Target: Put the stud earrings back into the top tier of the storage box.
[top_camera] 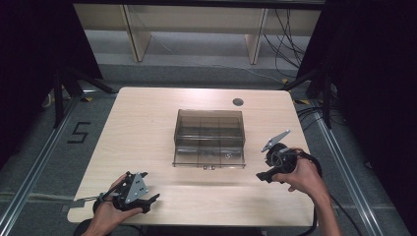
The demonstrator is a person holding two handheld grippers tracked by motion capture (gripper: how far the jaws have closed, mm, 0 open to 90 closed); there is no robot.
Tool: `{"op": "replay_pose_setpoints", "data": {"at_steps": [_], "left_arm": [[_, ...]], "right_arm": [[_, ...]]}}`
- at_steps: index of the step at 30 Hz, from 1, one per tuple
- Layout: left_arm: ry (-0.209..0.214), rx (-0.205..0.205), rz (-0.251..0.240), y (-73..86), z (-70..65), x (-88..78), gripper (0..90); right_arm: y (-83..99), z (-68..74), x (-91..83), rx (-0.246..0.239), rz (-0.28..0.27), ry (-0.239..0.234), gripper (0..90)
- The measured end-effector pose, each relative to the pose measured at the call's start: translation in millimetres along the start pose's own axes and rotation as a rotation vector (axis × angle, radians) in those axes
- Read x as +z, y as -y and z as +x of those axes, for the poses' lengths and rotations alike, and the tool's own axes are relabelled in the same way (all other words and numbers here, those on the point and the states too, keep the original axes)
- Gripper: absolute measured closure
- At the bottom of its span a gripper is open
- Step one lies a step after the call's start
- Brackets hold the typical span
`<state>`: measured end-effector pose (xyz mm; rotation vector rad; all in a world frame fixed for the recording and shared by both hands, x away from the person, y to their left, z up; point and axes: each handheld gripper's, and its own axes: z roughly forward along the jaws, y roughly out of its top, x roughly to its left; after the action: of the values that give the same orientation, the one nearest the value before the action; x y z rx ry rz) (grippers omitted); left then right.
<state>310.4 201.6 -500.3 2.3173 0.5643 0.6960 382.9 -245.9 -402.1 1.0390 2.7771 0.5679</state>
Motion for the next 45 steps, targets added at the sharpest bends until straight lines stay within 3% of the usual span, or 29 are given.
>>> {"op": "replay_pose_setpoints", "data": {"at_steps": [1,4,5,8,12,13,14,15,16,17,18,21,22,24,27,29,30,31,32,33,34,36,39,40,44,45], "left_arm": [[0.0,-0.001,-0.001,0.0,0.0,0.0,19.9],[-0.005,0.0,0.001,0.0,-0.1,0.1,19.9],[0.0,0.0,0.0,0.0,0.0,-0.1,19.9],[-0.001,-0.004,-0.002,0.1,-0.2,0.2,19.9],[0.005,-0.002,-0.002,0.0,0.2,-0.1,19.9],[0.005,-0.003,-0.001,0.0,0.2,-0.1,19.9],[-0.008,-0.003,-0.003,0.1,-0.2,0.0,19.9],[0.005,-0.003,-0.002,0.0,0.5,-0.7,19.9],[0.004,-0.003,-0.003,0.0,0.5,-0.5,19.9],[0.009,-0.001,0.009,-0.4,0.8,-1.2,19.9],[-0.008,-0.005,-0.004,0.0,-0.4,0.2,19.9],[0.001,-0.009,-0.001,0.2,-0.1,-0.9,19.9],[0.002,-0.015,-0.005,0.3,-0.4,-0.9,19.9],[-0.002,-0.012,-0.003,0.3,-0.5,-0.7,19.9],[-0.004,-0.012,-0.004,0.3,-0.6,-0.9,19.9],[-0.005,-0.009,-0.003,0.3,-0.5,-0.7,19.9],[-0.004,-0.008,-0.002,0.2,-0.5,-0.7,19.9],[-0.004,-0.008,-0.003,0.2,-0.5,-0.6,19.9],[-0.005,-0.008,-0.002,0.2,-0.5,-0.7,19.9],[-0.005,-0.008,-0.002,0.3,-0.4,-0.7,19.9],[-0.005,-0.009,-0.003,0.3,-0.4,-0.7,20.0],[-0.006,-0.01,-0.003,0.3,-0.4,-0.8,19.9],[-0.008,-0.033,-0.023,0.5,-1.5,0.6,19.9],[-0.003,-0.014,-0.005,0.3,-0.3,-0.8,20.0],[-0.003,-0.016,-0.006,0.4,-0.2,-0.7,19.9],[-0.003,-0.016,-0.007,0.4,-0.2,-0.8,19.9]], "right_arm": [[1.9,-0.6,2.4,-0.017,-0.02,-0.006,37.2],[9.0,0.9,7.6,0.016,-0.025,-0.012,37.2],[11.6,-0.1,9.8,0.002,-0.041,-0.016,37.2],[19.8,2.2,14.4,0.054,-0.036,-0.019,37.2],[30.4,1.6,21.7,0.046,-0.071,-0.019,37.1],[32.7,1.7,23.3,0.066,-0.058,-0.007,36.7],[36.4,4.4,23.3,0.095,-0.057,-0.031,36.1],[38.3,5.2,24.2,0.109,-0.051,-0.022,35.8],[41.3,2.7,26.0,0.086,-0.066,-0.007,35.8],[44.2,1.9,28.2,0.072,-0.078,-0.021,35.5],[46.3,1.8,28.7,0.077,-0.078,-0.021,34.7],[53.5,2.3,36.4,0.099,-0.077,-0.013,33.8],[55.6,0.5,37.2,0.075,-0.088,-0.027,33.3],[59.2,2.1,40.1,0.118,-0.078,-0.001,32.7],[63.1,0.5,43.9,0.101,-0.119,-0.009,31.6],[65.6,2.1,45.6,0.129,-0.111,-0.007,31.0],[66.4,1.3,47.3,0.119,-0.123,0.008,31.0],[67.4,2.8,49.5,0.138,-0.142,0.016,30.9],[67.6,3.5,48.0,0.146,-0.122,0.007,30.9],[69.0,2.3,48.7,0.119,-0.147,0.013,30.4],[69.5,4.0,50.4,0.137,-0.153,0.021,29.6],[71.4,4.2,53.5,0.125,-0.171,0.024,29.1],[72.7,5.0,54.5,0.114,-0.151,0.017,27.7],[72.9,6.7,55.4,0.127,-0.152,0.021,27.4],[73.6,6.7,56.0,0.12,-0.152,0.027,26.4],[74.1,7.9,55.4,0.144,-0.142,0.016,25.9]]}}
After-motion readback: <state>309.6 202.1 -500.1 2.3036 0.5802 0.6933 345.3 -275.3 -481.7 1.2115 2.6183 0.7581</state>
